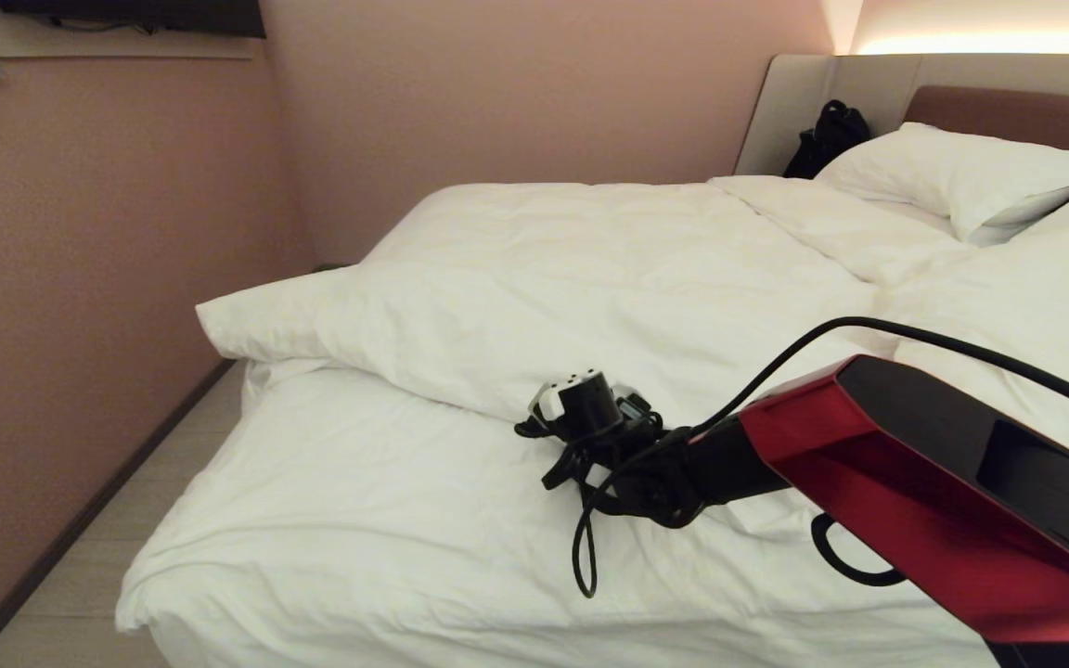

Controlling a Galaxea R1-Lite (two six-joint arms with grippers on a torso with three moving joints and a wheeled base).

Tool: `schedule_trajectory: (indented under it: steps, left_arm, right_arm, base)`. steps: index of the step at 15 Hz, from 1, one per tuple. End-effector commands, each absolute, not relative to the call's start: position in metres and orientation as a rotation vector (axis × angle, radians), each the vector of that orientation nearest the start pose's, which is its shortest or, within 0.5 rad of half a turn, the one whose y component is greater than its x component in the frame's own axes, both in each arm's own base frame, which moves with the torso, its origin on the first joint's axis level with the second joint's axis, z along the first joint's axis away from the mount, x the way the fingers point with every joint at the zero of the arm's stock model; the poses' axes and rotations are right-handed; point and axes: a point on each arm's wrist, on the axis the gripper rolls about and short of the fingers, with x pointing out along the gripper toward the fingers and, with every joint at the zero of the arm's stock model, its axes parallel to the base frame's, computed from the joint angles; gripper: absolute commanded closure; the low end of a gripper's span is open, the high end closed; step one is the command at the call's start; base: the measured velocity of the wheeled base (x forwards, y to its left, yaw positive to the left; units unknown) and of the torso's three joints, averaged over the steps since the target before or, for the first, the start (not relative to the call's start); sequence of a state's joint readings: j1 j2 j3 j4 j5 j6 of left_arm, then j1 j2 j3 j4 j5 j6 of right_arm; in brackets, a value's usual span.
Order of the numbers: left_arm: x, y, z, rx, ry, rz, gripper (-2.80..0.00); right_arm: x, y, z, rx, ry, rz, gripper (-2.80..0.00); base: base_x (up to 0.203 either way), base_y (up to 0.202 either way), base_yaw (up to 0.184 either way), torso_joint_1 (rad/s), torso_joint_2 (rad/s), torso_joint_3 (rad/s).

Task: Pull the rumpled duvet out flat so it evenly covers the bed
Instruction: Flatten the corners of the folded blanket

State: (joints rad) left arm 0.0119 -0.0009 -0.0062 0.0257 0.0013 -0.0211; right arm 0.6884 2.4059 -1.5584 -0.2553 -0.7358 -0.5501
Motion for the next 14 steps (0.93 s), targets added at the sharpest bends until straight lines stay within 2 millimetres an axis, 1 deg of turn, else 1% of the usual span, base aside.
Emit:
schedule_trajectory:
  steps: [1,4,7,10,11,14]
  left_arm:
    - [-0.023,0.000,0.075,-0.022,0.020,0.014,0.00]
    - [-0.023,0.000,0.075,-0.022,0.018,0.014,0.00]
    - [-0.023,0.000,0.075,-0.022,0.020,0.014,0.00]
    - [-0.023,0.000,0.075,-0.022,0.020,0.014,0.00]
    - [-0.023,0.000,0.075,-0.022,0.020,0.014,0.00]
    - [-0.023,0.000,0.075,-0.022,0.020,0.014,0.00]
  right_arm:
    - [0.385,0.289,0.067,-0.920,0.449,0.046,-2.80]
    - [0.396,0.282,0.066,-0.918,0.455,-0.021,-2.80]
    - [0.400,0.280,0.067,-0.920,0.455,-0.030,-2.80]
    - [0.409,0.272,0.065,-0.914,0.462,-0.052,-2.80]
    - [0.411,0.270,0.064,-0.909,0.465,-0.056,0.00]
    - [0.412,0.269,0.066,-0.896,0.459,-0.056,0.00]
  base:
    - [0.000,0.000,0.000,0.000,0.00,0.000]
    - [0.000,0.000,0.000,0.000,0.00,0.000]
    - [0.000,0.000,0.000,0.000,0.00,0.000]
    - [0.000,0.000,0.000,0.000,0.00,0.000]
    - [0.000,0.000,0.000,0.000,0.00,0.000]
    - [0.000,0.000,0.000,0.000,0.00,0.000]
